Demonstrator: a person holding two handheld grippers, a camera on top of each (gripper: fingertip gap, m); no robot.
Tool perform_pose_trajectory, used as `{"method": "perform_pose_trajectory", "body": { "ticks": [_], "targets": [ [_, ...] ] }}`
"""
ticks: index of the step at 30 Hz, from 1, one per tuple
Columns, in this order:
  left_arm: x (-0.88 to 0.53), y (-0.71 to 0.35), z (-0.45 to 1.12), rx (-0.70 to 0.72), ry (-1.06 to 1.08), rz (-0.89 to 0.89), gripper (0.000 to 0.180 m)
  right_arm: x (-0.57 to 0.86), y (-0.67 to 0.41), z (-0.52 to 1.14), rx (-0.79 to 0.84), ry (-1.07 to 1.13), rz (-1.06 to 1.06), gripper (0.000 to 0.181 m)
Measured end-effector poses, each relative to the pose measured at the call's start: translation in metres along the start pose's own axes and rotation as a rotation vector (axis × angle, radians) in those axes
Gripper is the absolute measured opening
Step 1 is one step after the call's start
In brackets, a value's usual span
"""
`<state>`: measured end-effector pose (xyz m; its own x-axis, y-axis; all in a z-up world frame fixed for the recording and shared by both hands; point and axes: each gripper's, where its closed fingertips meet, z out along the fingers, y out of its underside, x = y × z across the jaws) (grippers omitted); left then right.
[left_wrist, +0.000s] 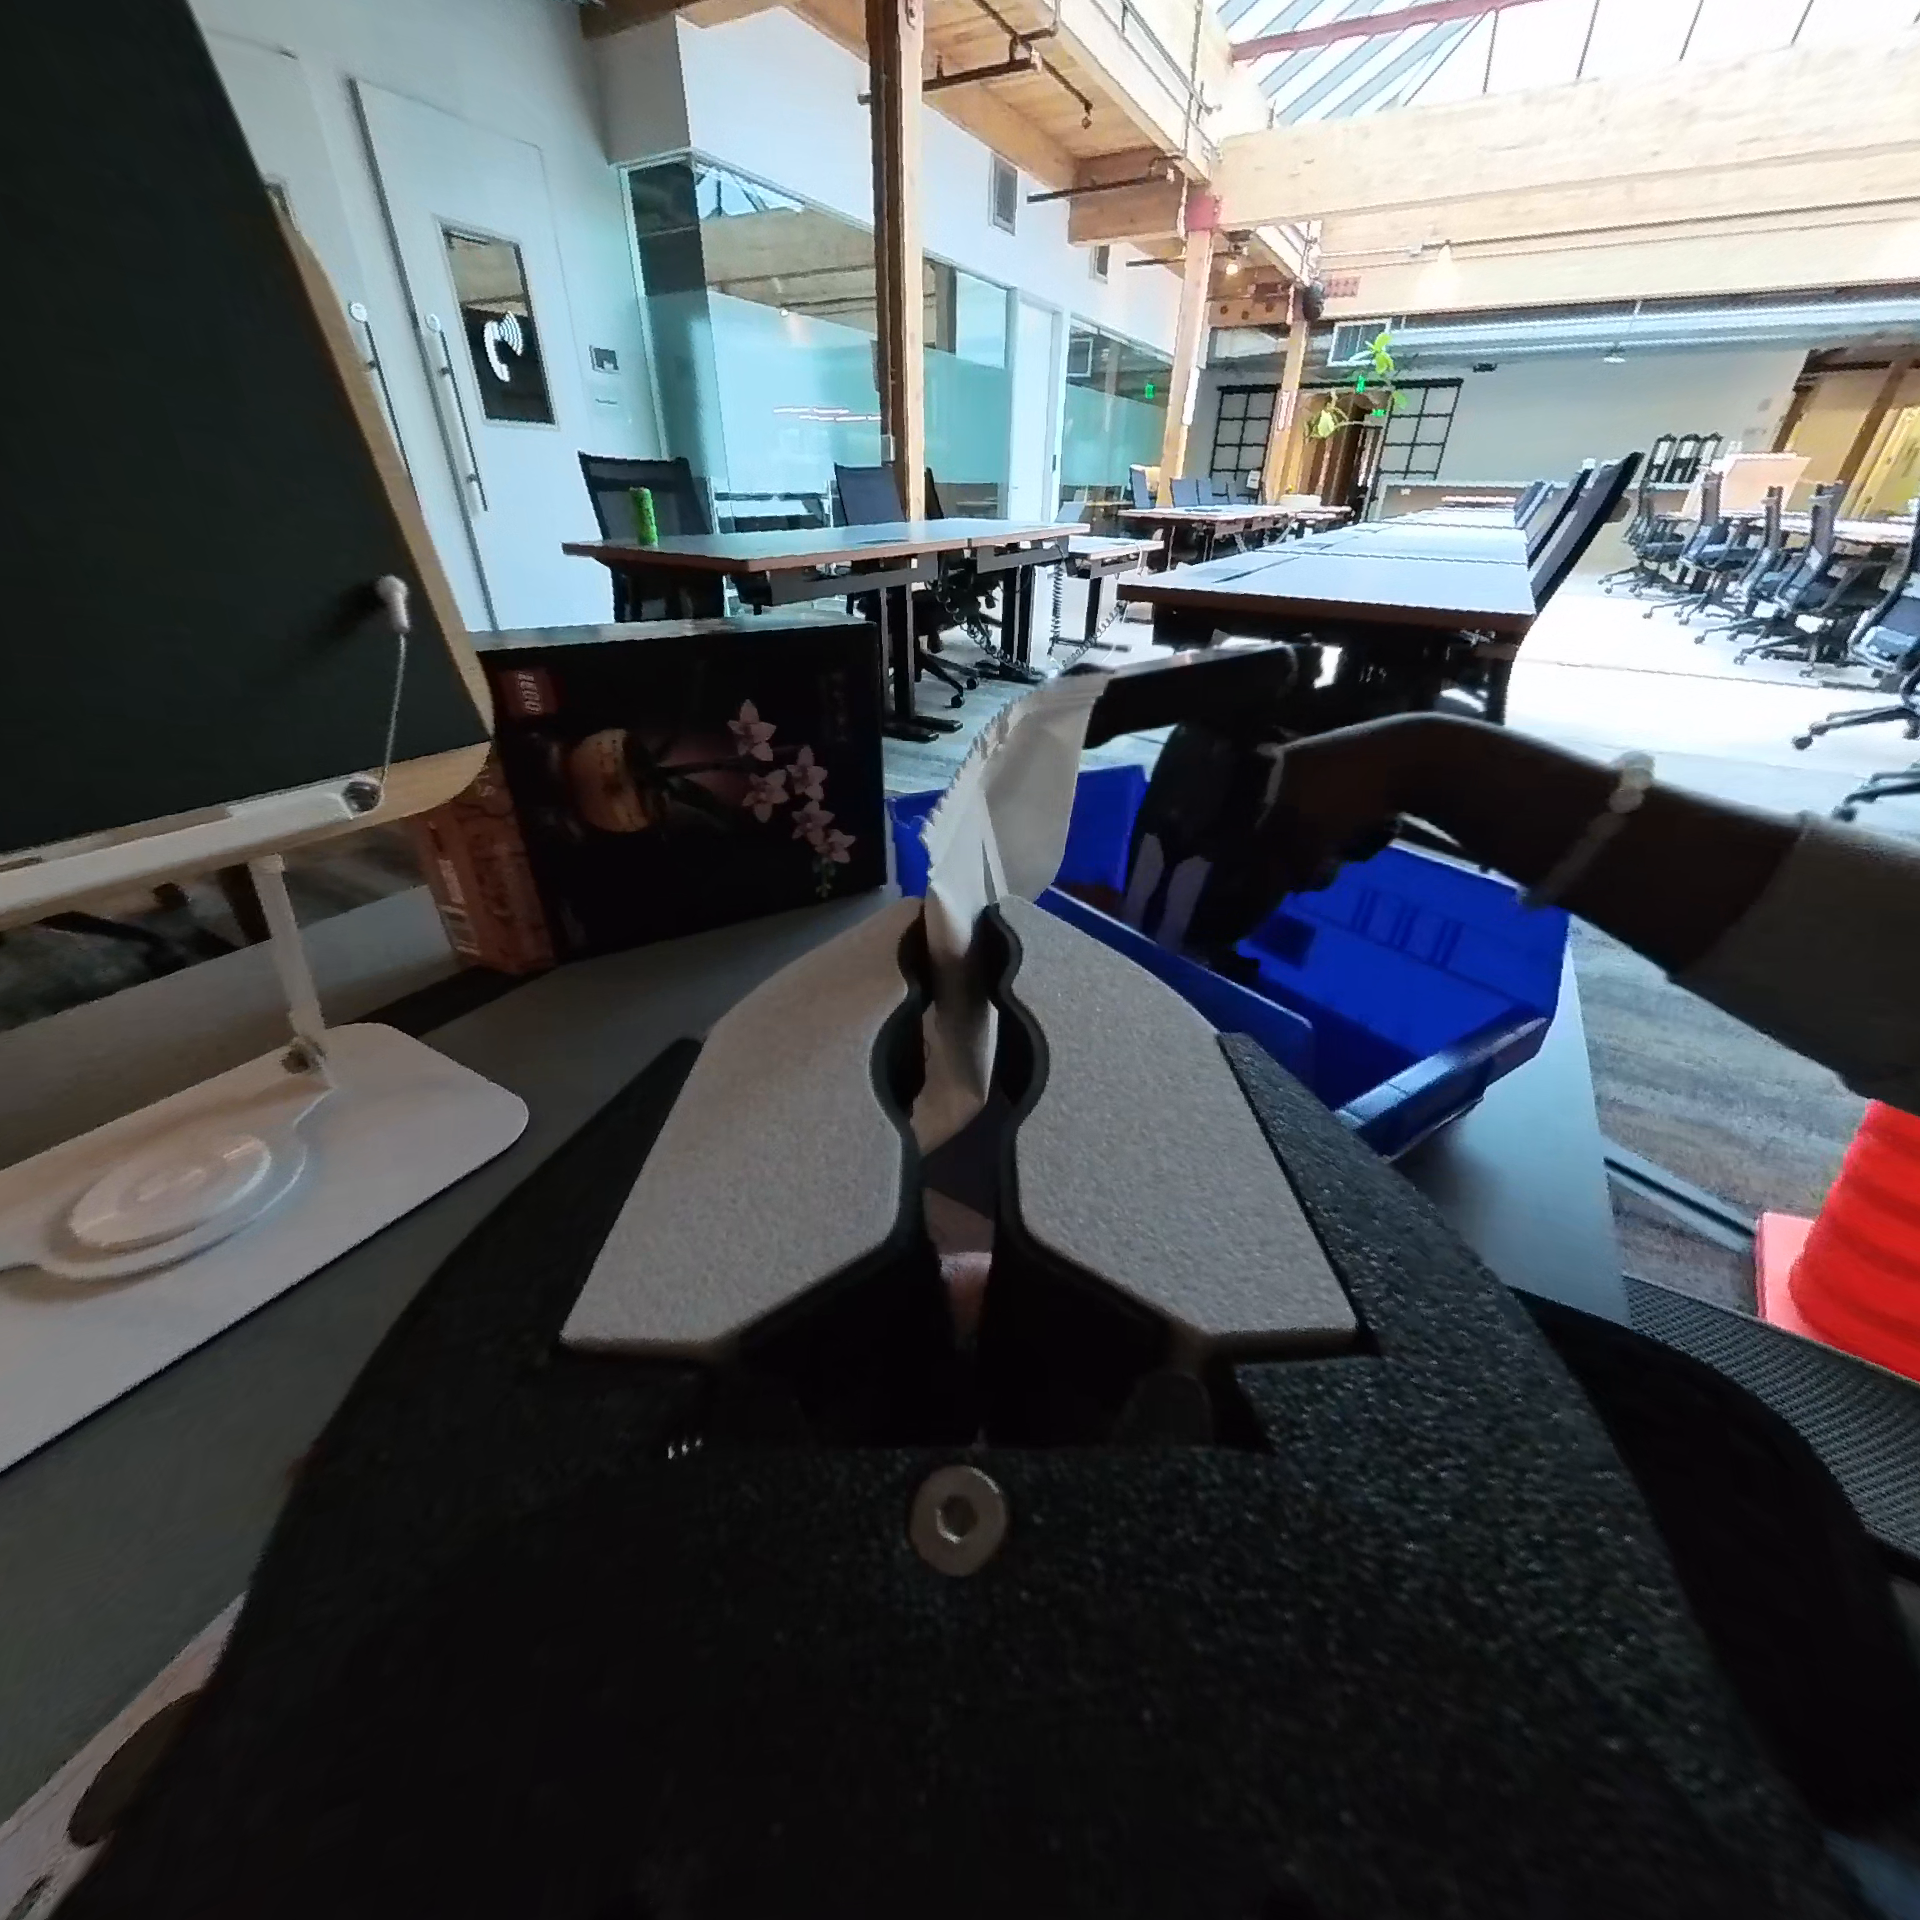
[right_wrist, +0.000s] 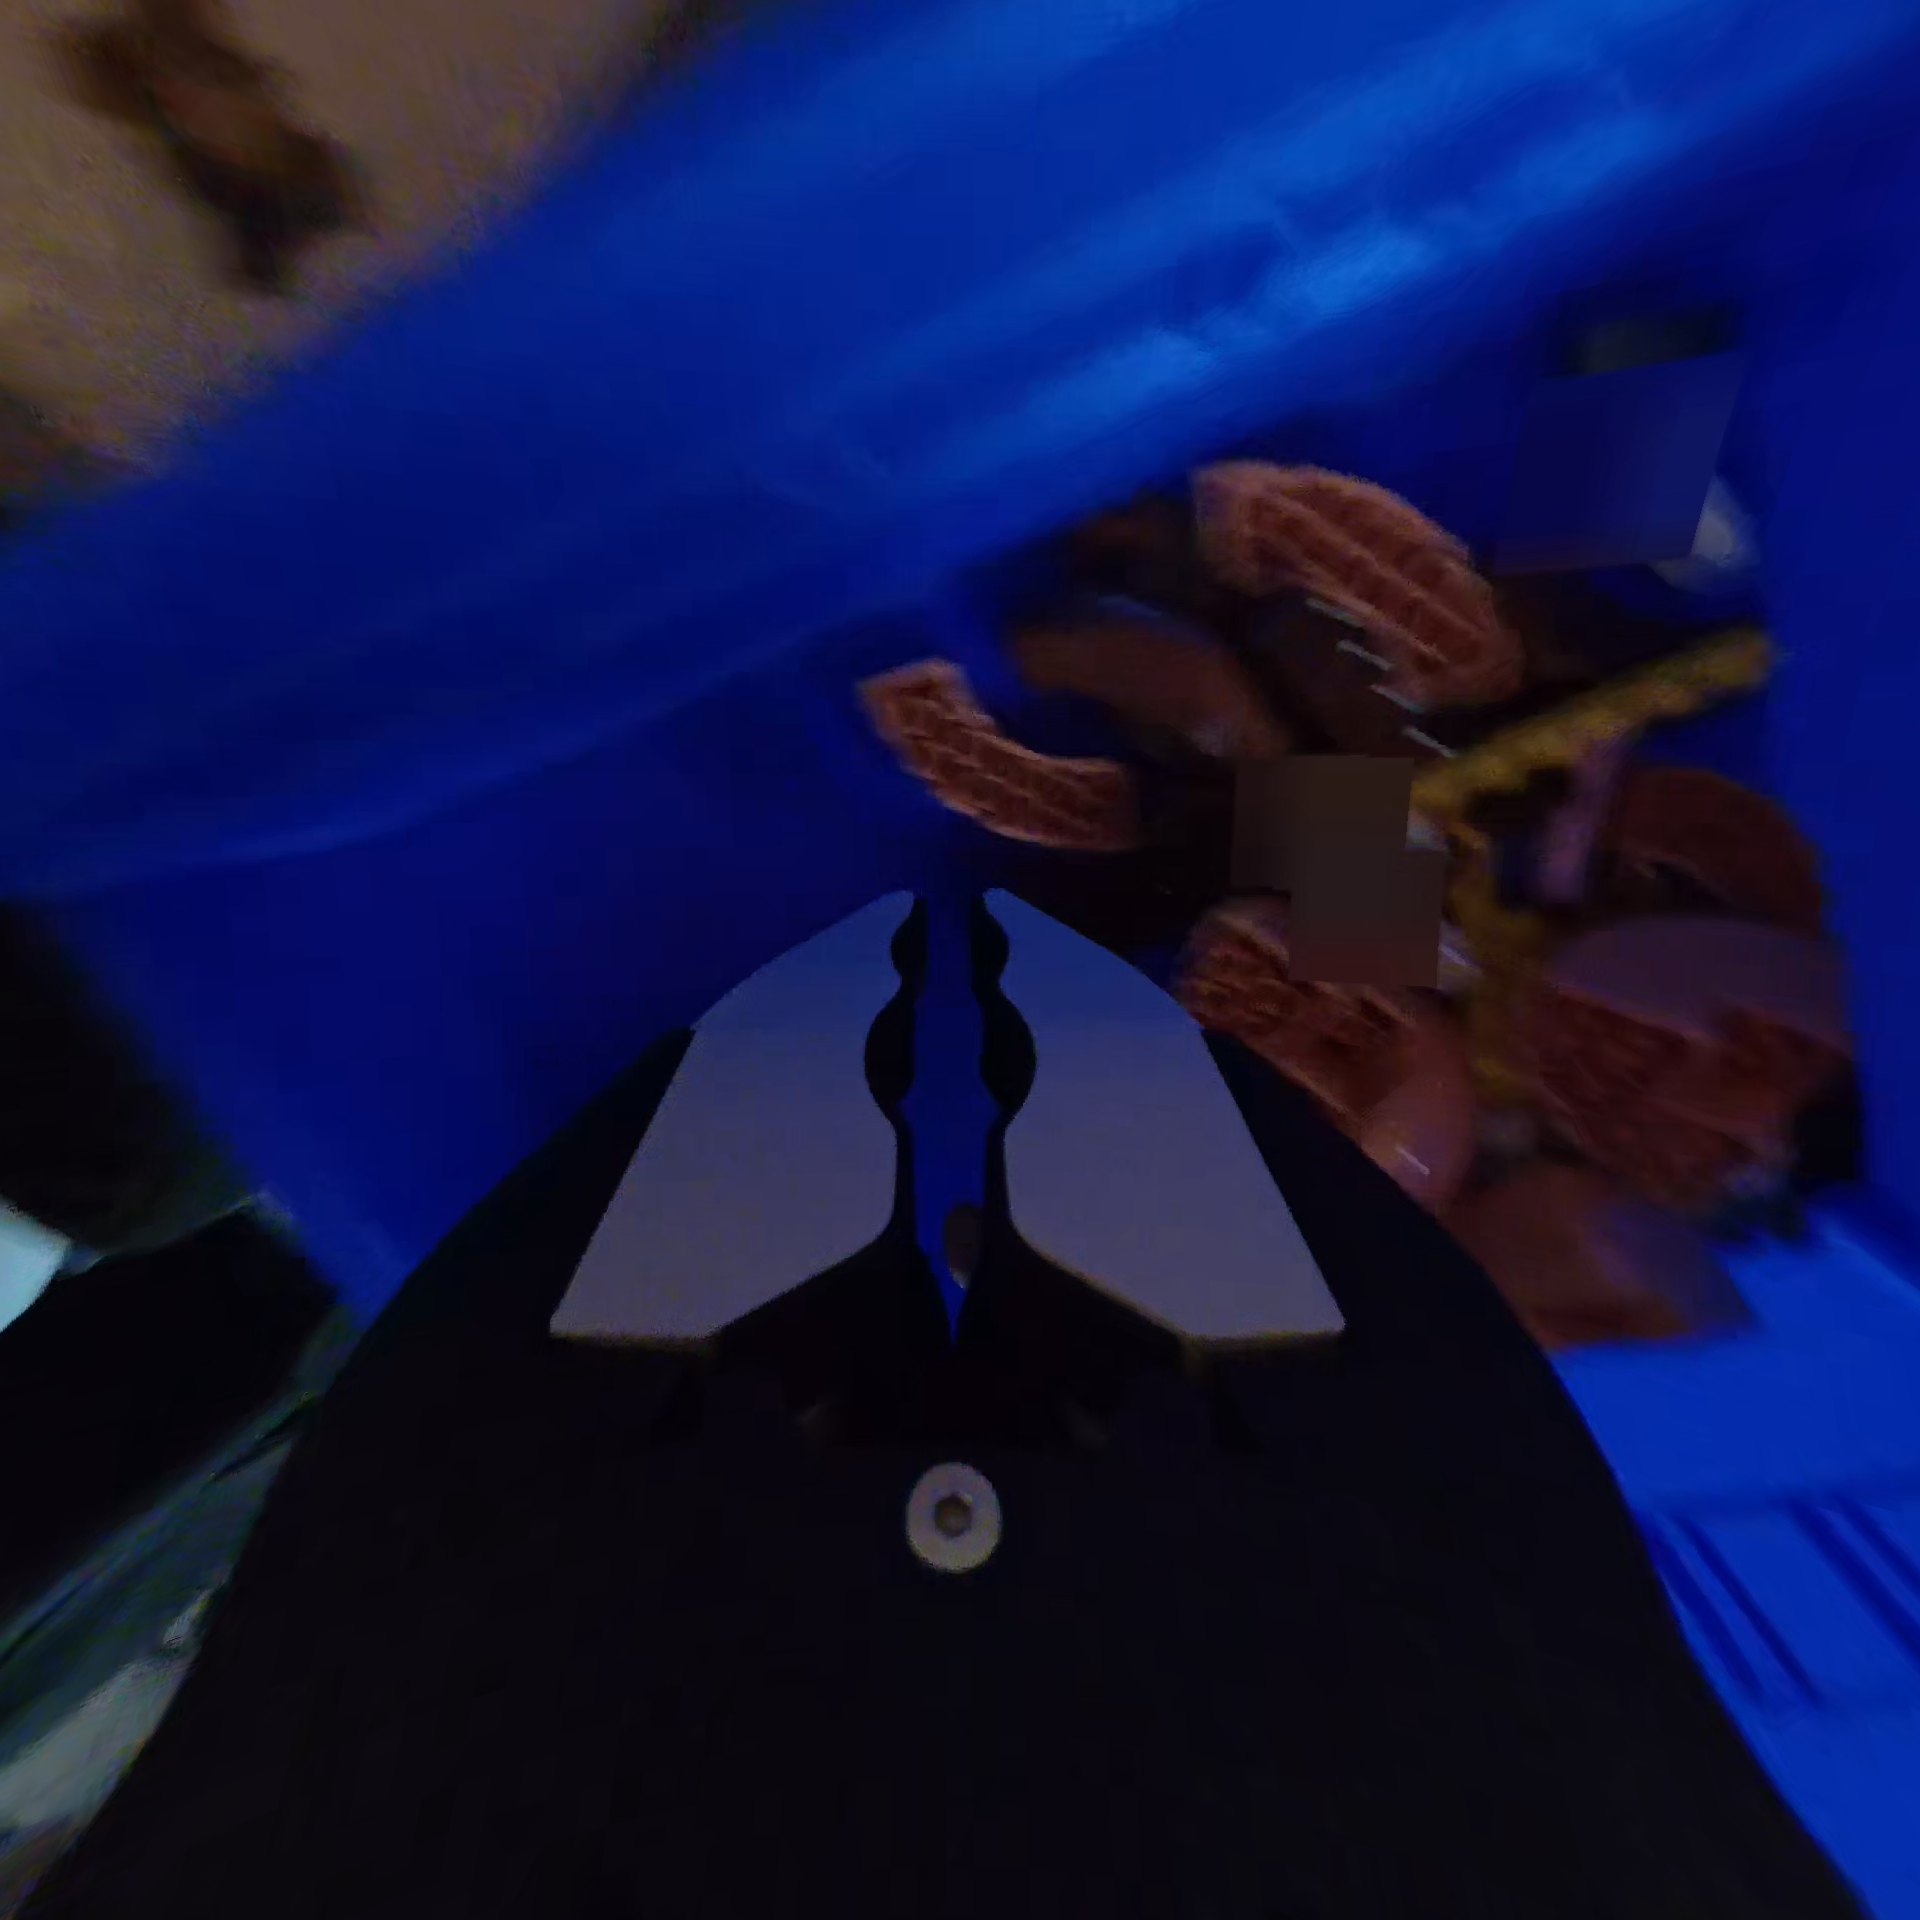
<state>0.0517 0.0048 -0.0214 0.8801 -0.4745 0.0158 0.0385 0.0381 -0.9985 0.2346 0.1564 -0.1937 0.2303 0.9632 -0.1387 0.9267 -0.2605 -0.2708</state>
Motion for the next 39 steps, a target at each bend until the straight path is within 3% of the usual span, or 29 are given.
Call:
{"method": "perform_pose_trajectory", "body": {
  "ticks": [4, 9, 14, 18, 25, 34, 36, 39],
  "targets": [
    [-0.001, -0.001, 0.000, 0.012, 0.005, -0.024, 0.007, -0.012, -0.015, 0.014, -0.010, -0.013, -0.044, 0.007],
    [0.002, 0.002, -0.001, 0.001, 0.008, -0.007, 0.007, 0.041, -0.030, 0.016, 0.035, 0.226, 0.019, 0.007],
    [0.002, 0.006, -0.002, -0.015, 0.009, 0.006, 0.007, 0.030, -0.024, -0.004, 0.115, 0.155, 0.088, 0.008],
    [0.001, 0.006, -0.003, -0.011, 0.013, -0.012, 0.007, 0.002, 0.006, -0.004, 0.021, 0.039, 0.075, 0.009],
    [0.010, 0.010, 0.001, -0.026, 0.030, 0.004, 0.007, 0.036, 0.012, -0.010, 0.054, 0.213, 0.127, 0.008],
    [0.008, 0.010, 0.001, -0.019, 0.027, 0.004, 0.007, 0.039, 0.091, -0.008, -0.374, 0.238, 0.179, 0.008],
    [0.006, 0.011, -0.001, -0.018, 0.024, 0.002, 0.007, 0.053, 0.093, -0.011, -0.386, 0.344, 0.181, 0.008],
    [0.002, 0.013, -0.002, -0.022, 0.013, 0.002, 0.007, 0.054, 0.079, -0.023, -0.257, 0.425, 0.191, 0.009]
  ]
}}
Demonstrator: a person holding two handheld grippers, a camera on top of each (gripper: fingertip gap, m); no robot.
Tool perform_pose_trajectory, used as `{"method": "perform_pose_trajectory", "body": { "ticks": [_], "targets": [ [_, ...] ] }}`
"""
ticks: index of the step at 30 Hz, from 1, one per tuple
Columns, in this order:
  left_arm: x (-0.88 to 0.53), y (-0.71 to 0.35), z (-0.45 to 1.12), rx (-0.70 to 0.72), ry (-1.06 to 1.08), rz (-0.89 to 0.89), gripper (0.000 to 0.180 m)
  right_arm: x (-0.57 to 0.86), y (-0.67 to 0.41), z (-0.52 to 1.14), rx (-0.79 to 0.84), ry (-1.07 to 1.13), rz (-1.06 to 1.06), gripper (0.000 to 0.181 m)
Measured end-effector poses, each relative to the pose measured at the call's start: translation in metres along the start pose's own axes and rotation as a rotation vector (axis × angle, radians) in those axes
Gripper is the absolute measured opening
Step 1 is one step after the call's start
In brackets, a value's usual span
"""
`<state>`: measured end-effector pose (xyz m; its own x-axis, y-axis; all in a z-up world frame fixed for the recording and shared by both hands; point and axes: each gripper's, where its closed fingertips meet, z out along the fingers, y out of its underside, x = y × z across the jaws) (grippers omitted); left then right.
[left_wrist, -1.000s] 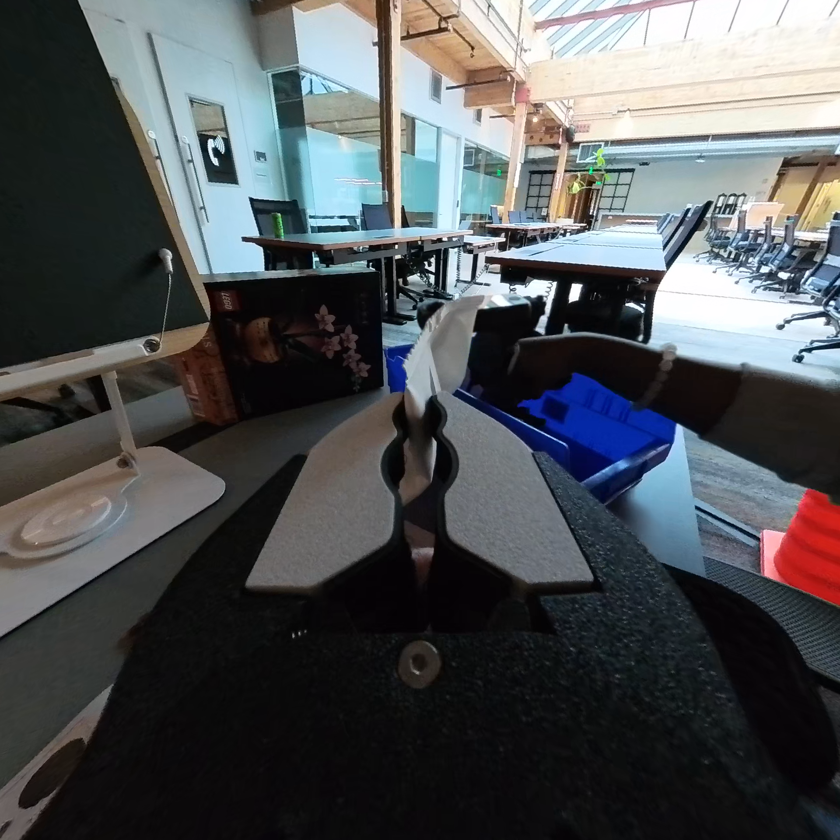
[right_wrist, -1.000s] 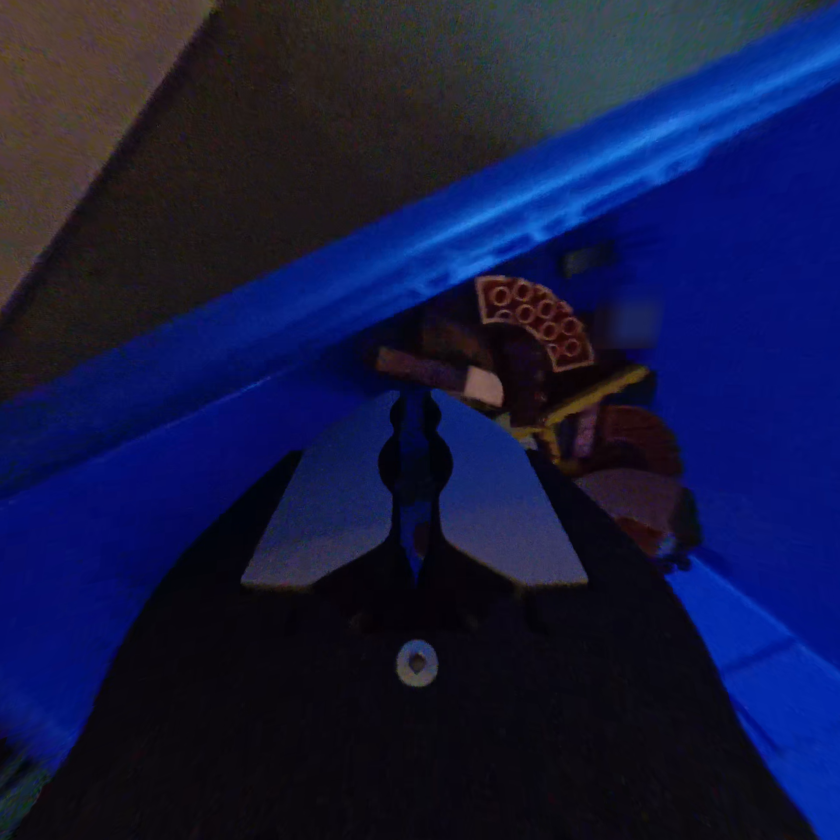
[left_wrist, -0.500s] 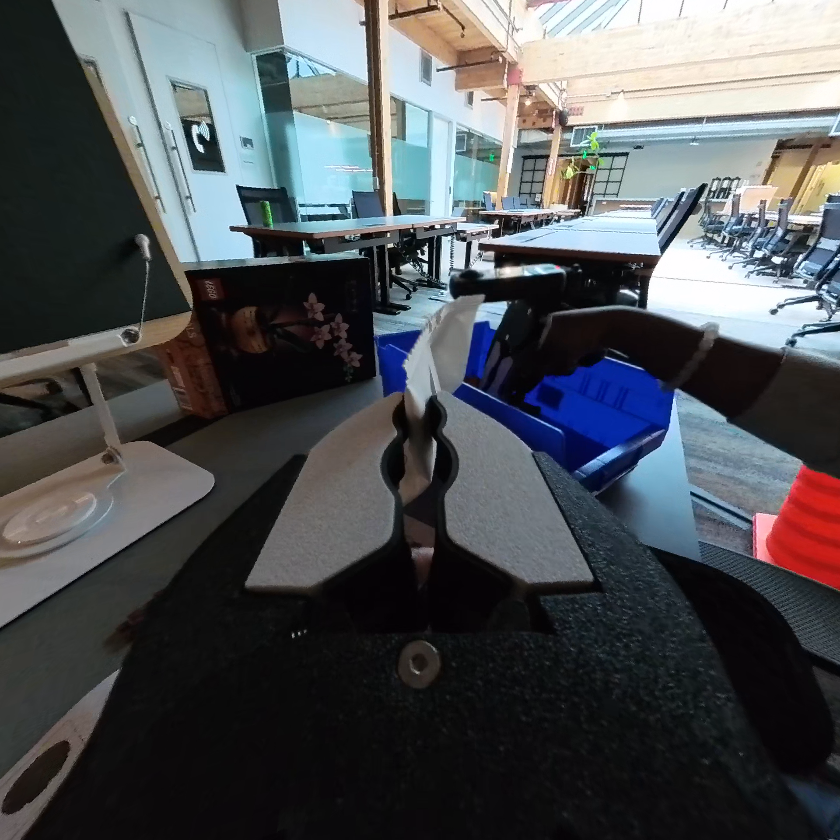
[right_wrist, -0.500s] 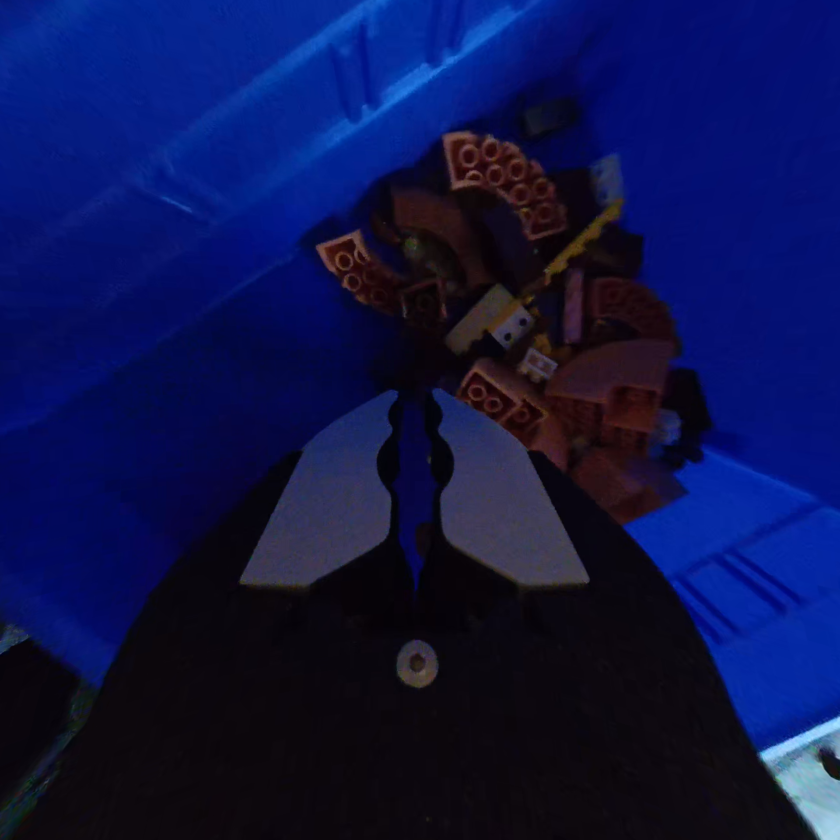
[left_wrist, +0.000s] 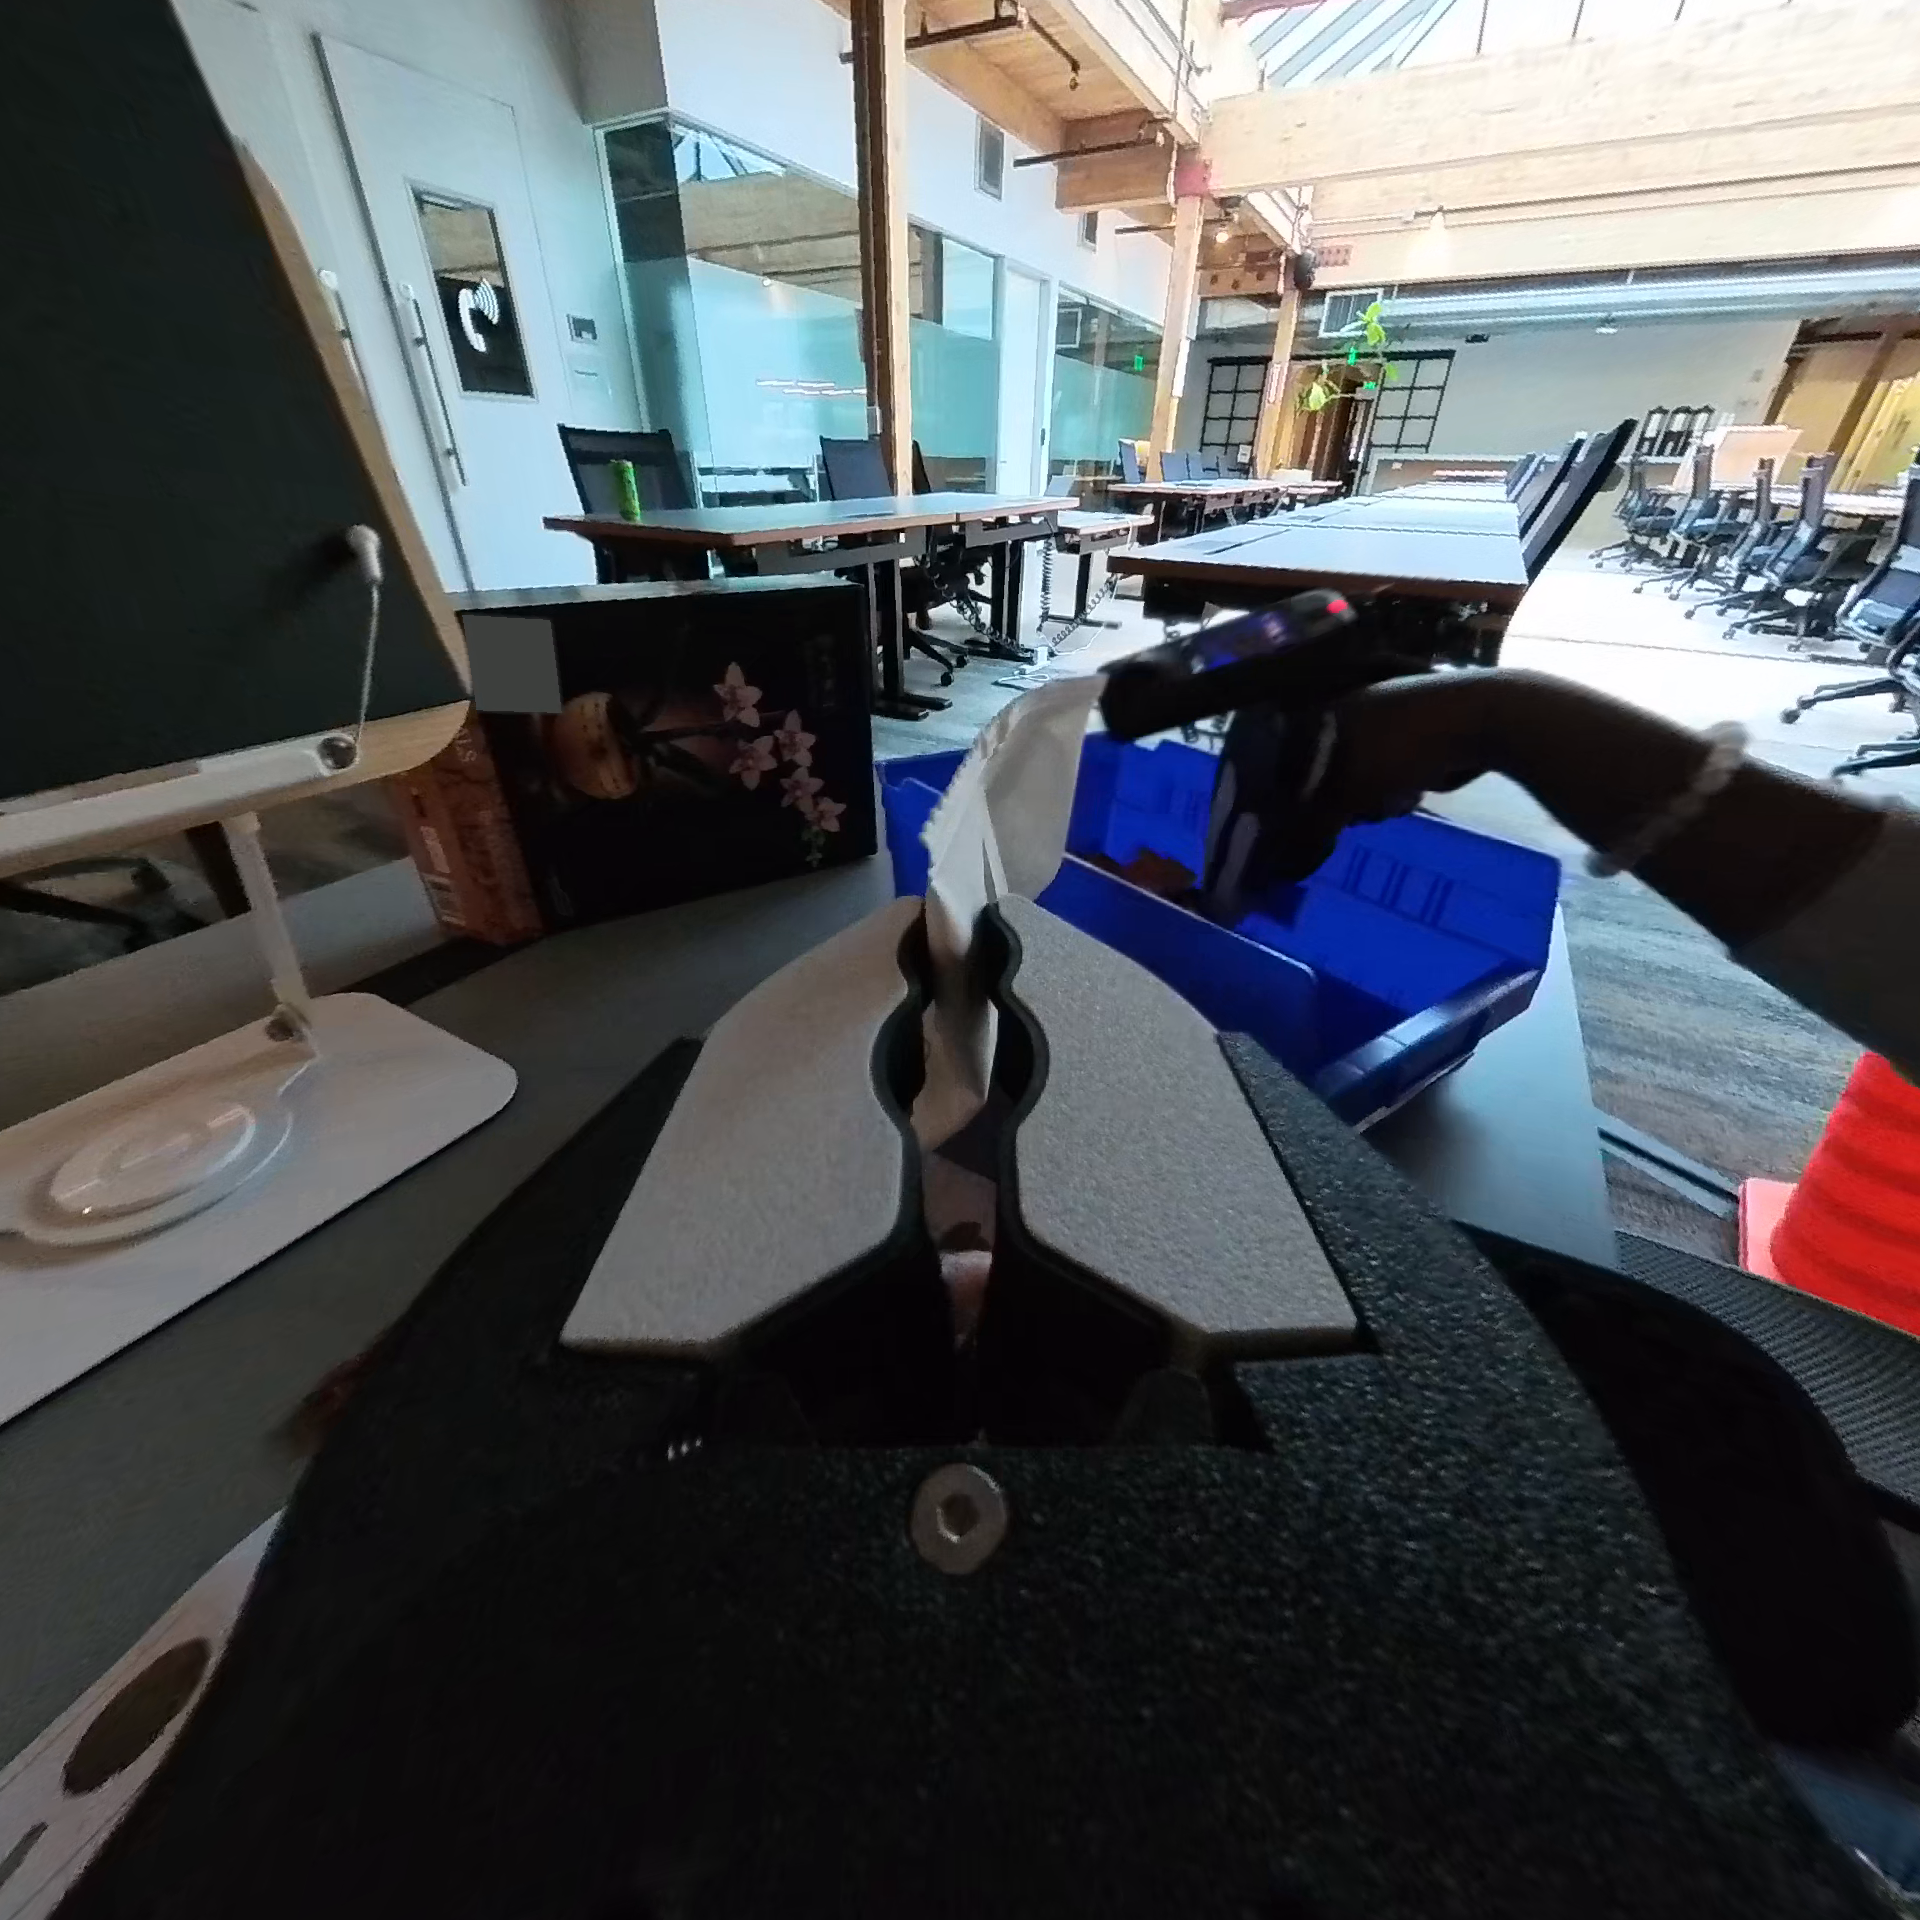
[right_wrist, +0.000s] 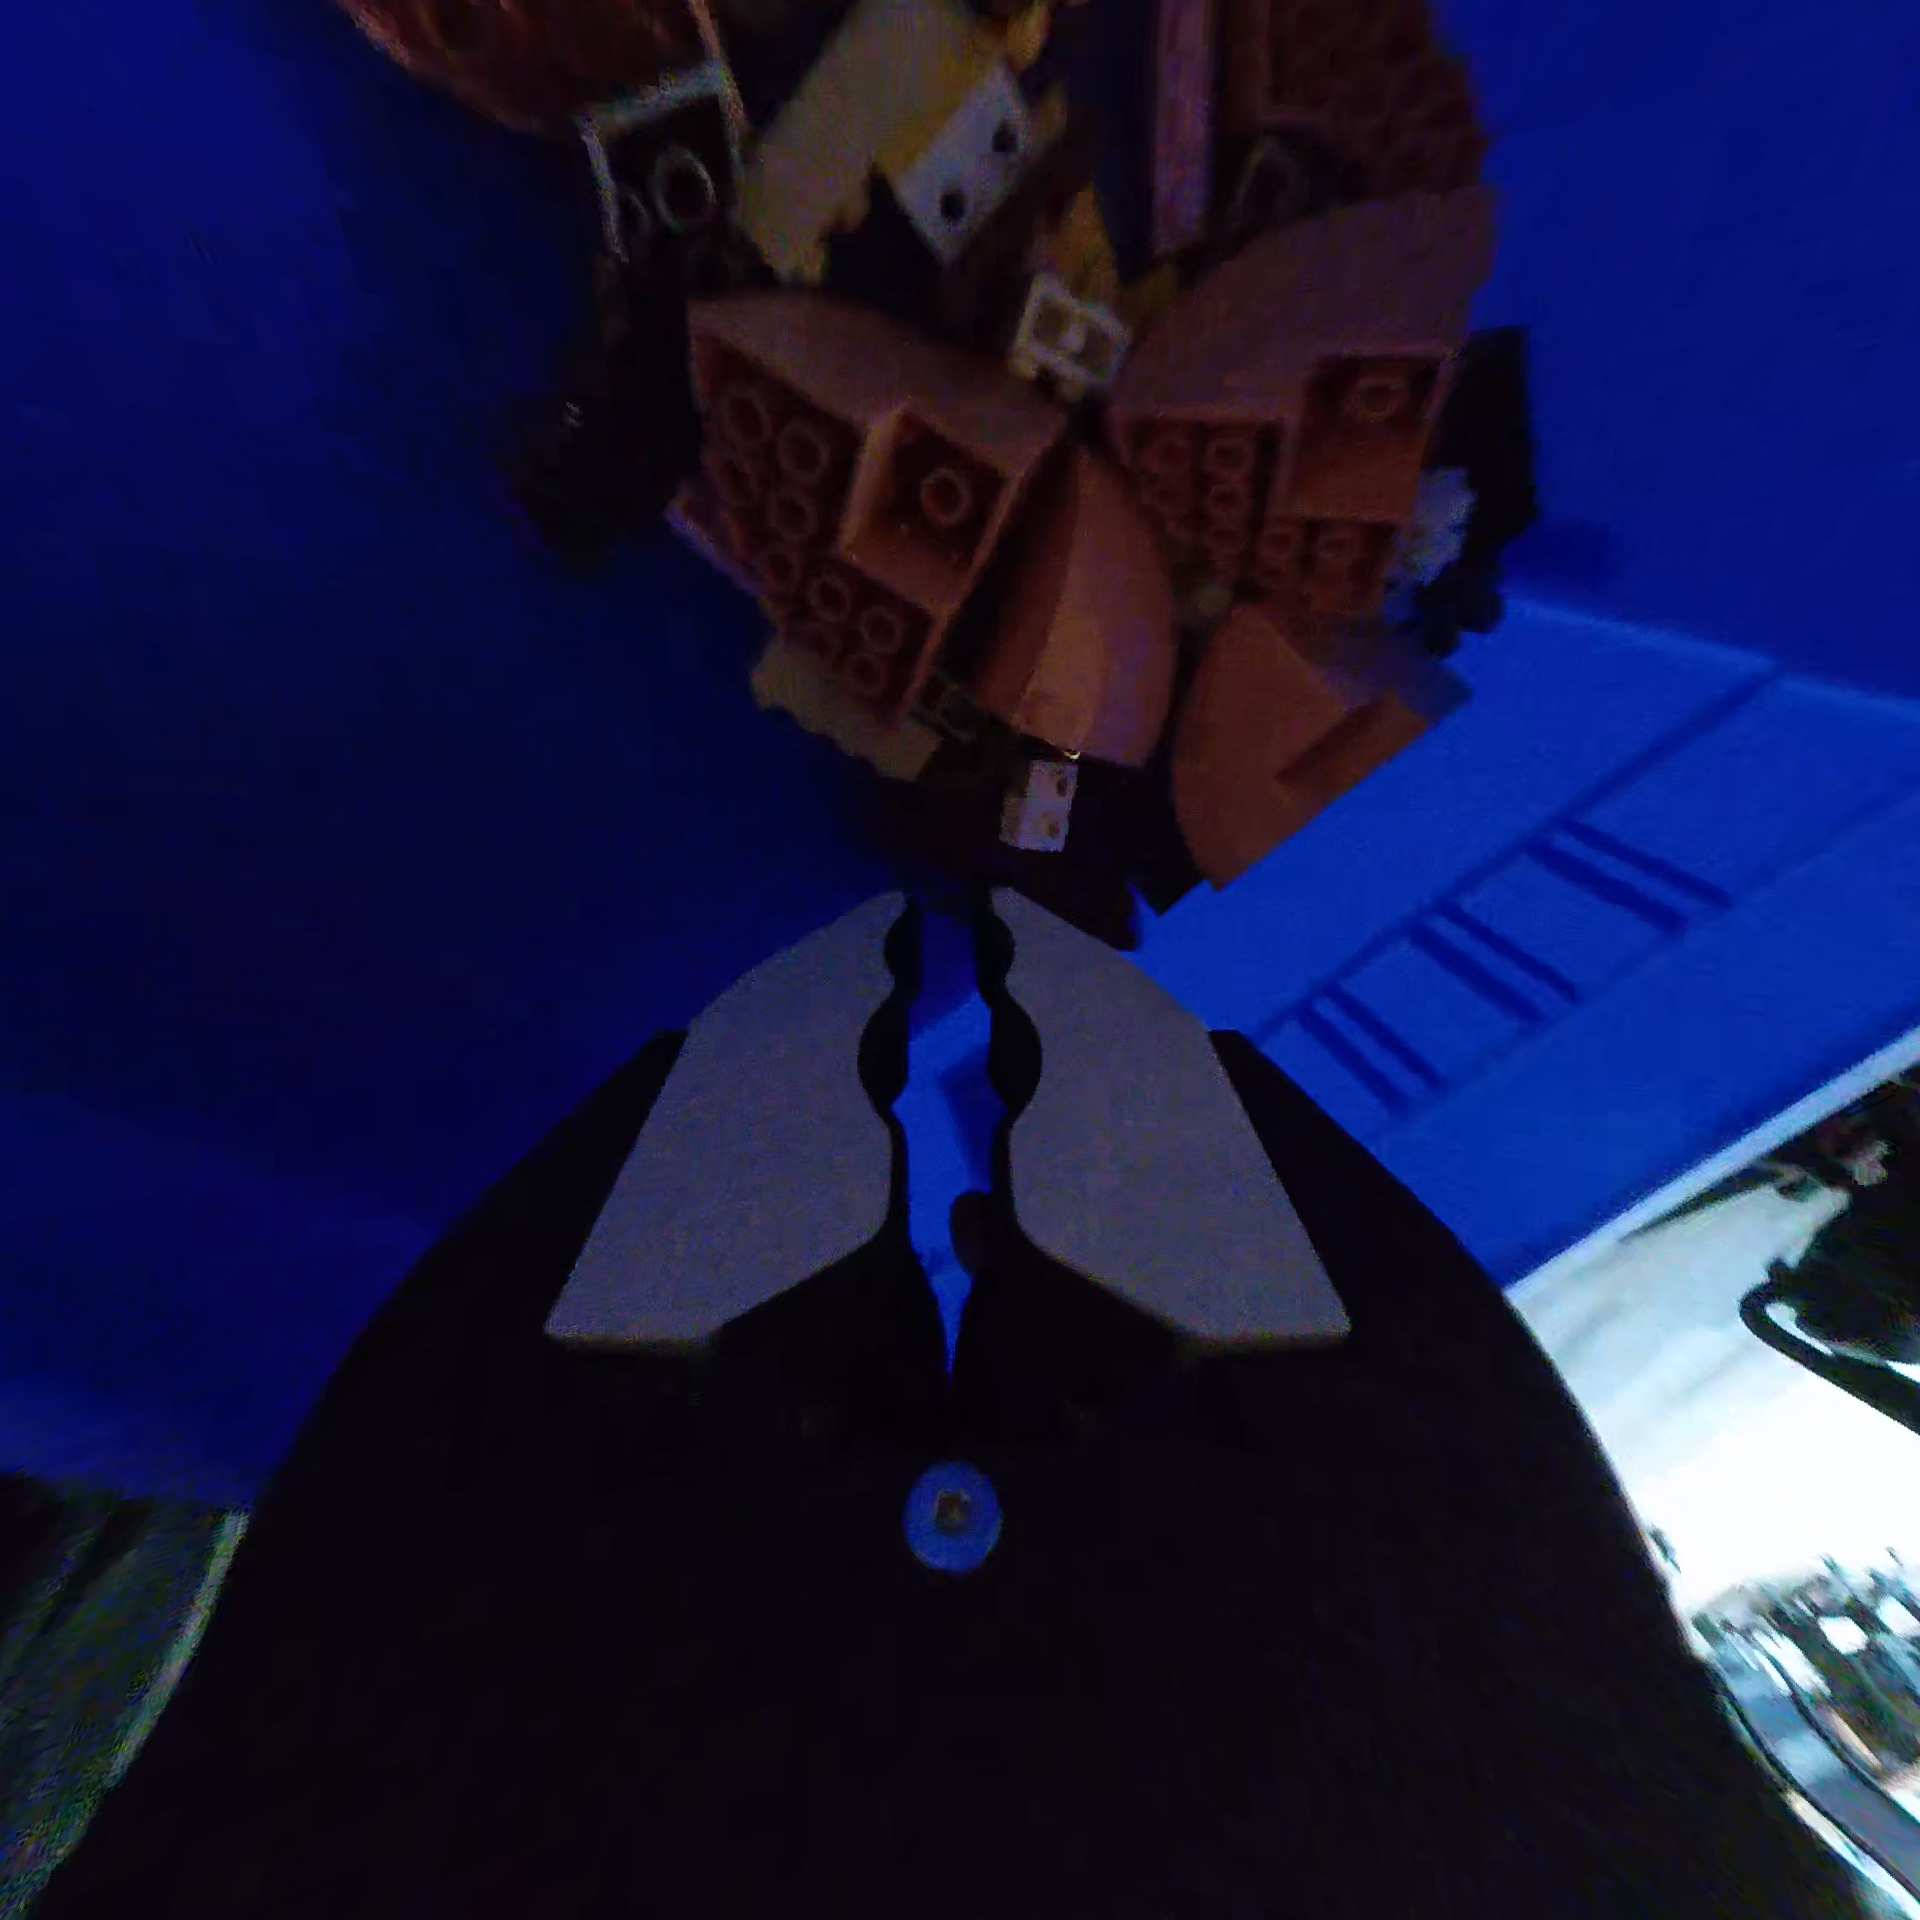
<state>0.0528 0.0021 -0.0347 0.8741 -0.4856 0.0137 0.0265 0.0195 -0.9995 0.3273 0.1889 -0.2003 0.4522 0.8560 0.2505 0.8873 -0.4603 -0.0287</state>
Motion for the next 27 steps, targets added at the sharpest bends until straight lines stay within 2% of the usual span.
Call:
{"method": "perform_pose_trajectory", "body": {
  "ticks": [2, 5, 7, 9, 11, 15, 19, 21, 27],
  "targets": [
    [-0.005, 0.001, -0.004, -0.001, -0.014, 0.002, 0.007, -0.003, -0.009, -0.020, 0.153, 0.031, 0.045, 0.020],
    [-0.012, 0.002, -0.010, -0.002, -0.036, -0.002, 0.007, -0.005, -0.016, -0.055, 0.412, 0.074, 0.166, 0.060],
    [-0.014, 0.001, -0.019, 0.008, -0.049, -0.006, 0.006, 0.007, -0.010, -0.078, 0.550, 0.157, 0.280, 0.079],
    [-0.017, 0.000, -0.024, 0.013, -0.060, -0.006, 0.006, 0.027, 0.009, -0.094, 0.613, 0.265, 0.414, 0.092],
    [-0.018, -0.002, -0.029, 0.017, -0.068, -0.002, 0.007, 0.036, 0.034, -0.084, 0.532, 0.267, 0.511, 0.093],
    [-0.018, -0.005, -0.034, 0.030, -0.065, 0.003, 0.006, 0.023, 0.054, -0.044, 0.390, 0.097, 0.550, 0.079],
    [-0.018, -0.006, -0.036, 0.037, -0.063, 0.003, 0.007, 0.019, 0.057, -0.031, 0.316, 0.106, 0.488, 0.035],
    [-0.018, -0.007, -0.037, 0.041, -0.059, 0.005, 0.007, 0.028, 0.061, -0.029, 0.258, 0.164, 0.472, 0.028],
    [-0.021, -0.005, -0.039, 0.047, -0.064, 0.004, 0.007, 0.036, 0.054, -0.026, 0.302, 0.063, 0.524, 0.016]
  ]
}}
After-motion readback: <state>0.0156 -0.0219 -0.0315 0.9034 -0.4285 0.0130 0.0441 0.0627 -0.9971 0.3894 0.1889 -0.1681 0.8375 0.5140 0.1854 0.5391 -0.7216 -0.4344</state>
